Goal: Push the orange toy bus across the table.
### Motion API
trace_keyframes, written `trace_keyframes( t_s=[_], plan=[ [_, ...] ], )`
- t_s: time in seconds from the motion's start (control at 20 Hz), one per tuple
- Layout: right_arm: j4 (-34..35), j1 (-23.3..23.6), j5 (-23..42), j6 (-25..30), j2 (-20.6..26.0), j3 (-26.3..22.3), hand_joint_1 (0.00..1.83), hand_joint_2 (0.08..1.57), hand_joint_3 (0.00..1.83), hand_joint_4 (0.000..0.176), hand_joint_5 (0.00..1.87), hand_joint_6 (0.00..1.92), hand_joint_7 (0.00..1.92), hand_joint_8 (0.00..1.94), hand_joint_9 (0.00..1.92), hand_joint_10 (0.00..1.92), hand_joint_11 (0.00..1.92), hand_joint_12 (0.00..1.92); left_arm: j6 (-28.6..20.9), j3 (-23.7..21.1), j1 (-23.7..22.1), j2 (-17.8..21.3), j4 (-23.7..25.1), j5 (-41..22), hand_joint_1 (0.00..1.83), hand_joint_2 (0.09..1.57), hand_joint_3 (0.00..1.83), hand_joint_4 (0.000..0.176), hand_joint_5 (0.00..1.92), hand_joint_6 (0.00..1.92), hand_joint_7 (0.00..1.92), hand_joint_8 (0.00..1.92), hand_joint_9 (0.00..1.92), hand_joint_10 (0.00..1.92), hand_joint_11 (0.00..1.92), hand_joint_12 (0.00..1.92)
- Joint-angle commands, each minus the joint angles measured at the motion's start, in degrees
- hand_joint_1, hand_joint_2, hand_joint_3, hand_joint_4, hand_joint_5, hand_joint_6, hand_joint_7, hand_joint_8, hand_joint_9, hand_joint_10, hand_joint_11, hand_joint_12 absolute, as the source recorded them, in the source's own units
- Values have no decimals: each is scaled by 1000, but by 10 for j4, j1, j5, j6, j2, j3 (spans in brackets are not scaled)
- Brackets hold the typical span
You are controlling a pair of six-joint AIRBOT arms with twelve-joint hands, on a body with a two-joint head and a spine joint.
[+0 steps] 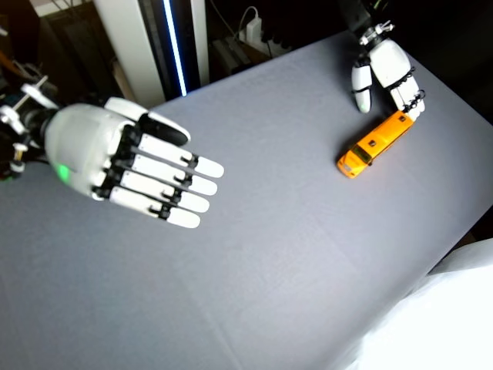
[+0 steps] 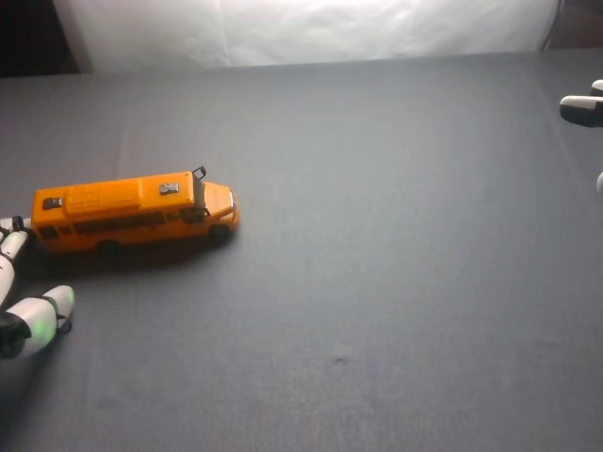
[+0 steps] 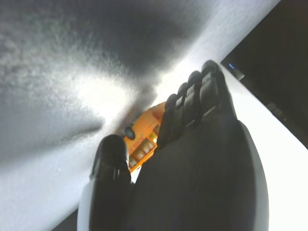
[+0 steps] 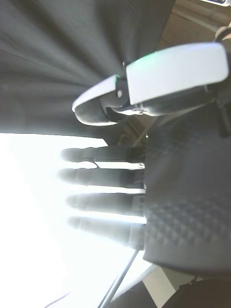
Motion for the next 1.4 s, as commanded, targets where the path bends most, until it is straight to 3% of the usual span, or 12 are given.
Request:
trace_keyframes(
  t_s=[0.0, 0.3, 0.85, 1.05, 1.2, 1.35],
  plan=[
    [7, 2, 72, 4, -1, 1, 571, 1347, 0, 0, 554, 1, 578, 0, 383, 0, 225, 111, 3, 1, -2, -4, 22, -56, 0, 1462, 8, 0, 0, 0, 0, 0, 0, 0, 0, 0],
    [7, 2, 70, 4, -1, 3, 577, 1348, 0, 0, 562, 3, 578, 0, 386, 1, 233, 113, 3, -3, -6, -14, 45, -55, 0, 1481, 13, 0, 0, 0, 0, 0, 0, 0, 0, 0],
    [6, 3, 68, 4, -2, 4, 587, 1342, 0, 0, 558, 1, 571, 1, 394, 5, 239, 110, 3, -9, -62, -51, 123, -59, 0, 1461, 0, 0, 0, 0, 0, 0, 0, 0, 0, 0],
    [6, 2, 68, 4, -2, 4, 594, 1342, 0, 0, 555, 0, 569, 0, 379, 0, 231, 108, -7, -37, -51, -25, 134, -108, 0, 1501, 12, 0, 0, 0, 0, 0, 0, 0, 0, 0],
    [10, 2, 71, 4, -2, 4, 593, 1347, 2, 0, 550, 0, 567, 0, 387, 3, 242, 115, -67, -55, -43, -10, 191, -157, 0, 1460, 0, 0, 0, 0, 0, 0, 0, 0, 0, 0],
    [18, 2, 97, 4, 1, 4, 616, 1343, 0, 0, 537, 0, 555, 0, 391, 3, 240, 112, -78, -88, -44, 16, 253, -227, 0, 1447, 0, 0, 0, 0, 0, 0, 0, 0, 0, 0]
  ],
)
